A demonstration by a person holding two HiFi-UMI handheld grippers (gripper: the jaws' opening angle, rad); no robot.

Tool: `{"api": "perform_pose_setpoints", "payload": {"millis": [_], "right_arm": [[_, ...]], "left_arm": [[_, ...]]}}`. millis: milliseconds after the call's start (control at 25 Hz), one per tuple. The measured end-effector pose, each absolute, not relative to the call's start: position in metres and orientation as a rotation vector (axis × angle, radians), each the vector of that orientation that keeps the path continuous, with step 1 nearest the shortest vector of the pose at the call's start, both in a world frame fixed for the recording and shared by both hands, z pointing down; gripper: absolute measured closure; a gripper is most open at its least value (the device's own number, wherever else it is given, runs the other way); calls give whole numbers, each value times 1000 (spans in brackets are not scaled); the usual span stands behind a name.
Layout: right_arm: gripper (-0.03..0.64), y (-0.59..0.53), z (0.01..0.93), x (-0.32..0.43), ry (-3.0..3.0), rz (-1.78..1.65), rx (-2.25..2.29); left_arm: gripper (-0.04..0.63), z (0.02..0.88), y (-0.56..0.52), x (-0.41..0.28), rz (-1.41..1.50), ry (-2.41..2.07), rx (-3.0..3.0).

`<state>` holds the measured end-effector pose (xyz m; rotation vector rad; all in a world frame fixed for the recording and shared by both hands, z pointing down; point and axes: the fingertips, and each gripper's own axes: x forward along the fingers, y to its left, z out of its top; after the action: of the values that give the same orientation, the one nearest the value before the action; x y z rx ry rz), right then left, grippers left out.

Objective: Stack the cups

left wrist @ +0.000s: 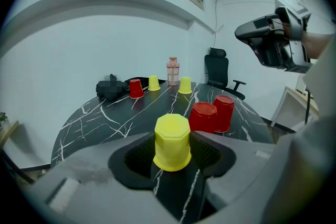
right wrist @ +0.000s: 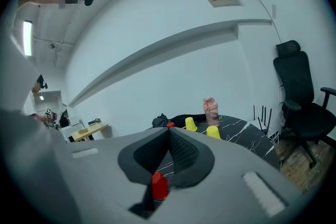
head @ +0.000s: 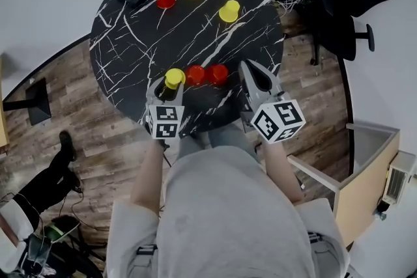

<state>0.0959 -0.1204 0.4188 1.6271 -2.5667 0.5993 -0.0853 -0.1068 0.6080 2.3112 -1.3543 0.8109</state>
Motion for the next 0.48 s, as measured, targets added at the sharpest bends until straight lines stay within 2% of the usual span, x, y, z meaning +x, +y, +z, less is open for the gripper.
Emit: {"api": "perform_pose_setpoints", "payload": {"millis": [160,360,400,480], "right_arm": [[617,-122,419,98,-2565,600,1628],[617,-134,420,100,-2574,597,1605],[617,-138,420,100,-2575,594,1597],[617,-147,421,101,-2576,588,1582]], "left_arm": [[360,602,-108,-86,780,-1334,2336],[333,574,-108,-95,601,-1379,2309],[337,566,-109,-99,563,-1406,2303],[393,550,-109,-109,500,-1478,2283]]}}
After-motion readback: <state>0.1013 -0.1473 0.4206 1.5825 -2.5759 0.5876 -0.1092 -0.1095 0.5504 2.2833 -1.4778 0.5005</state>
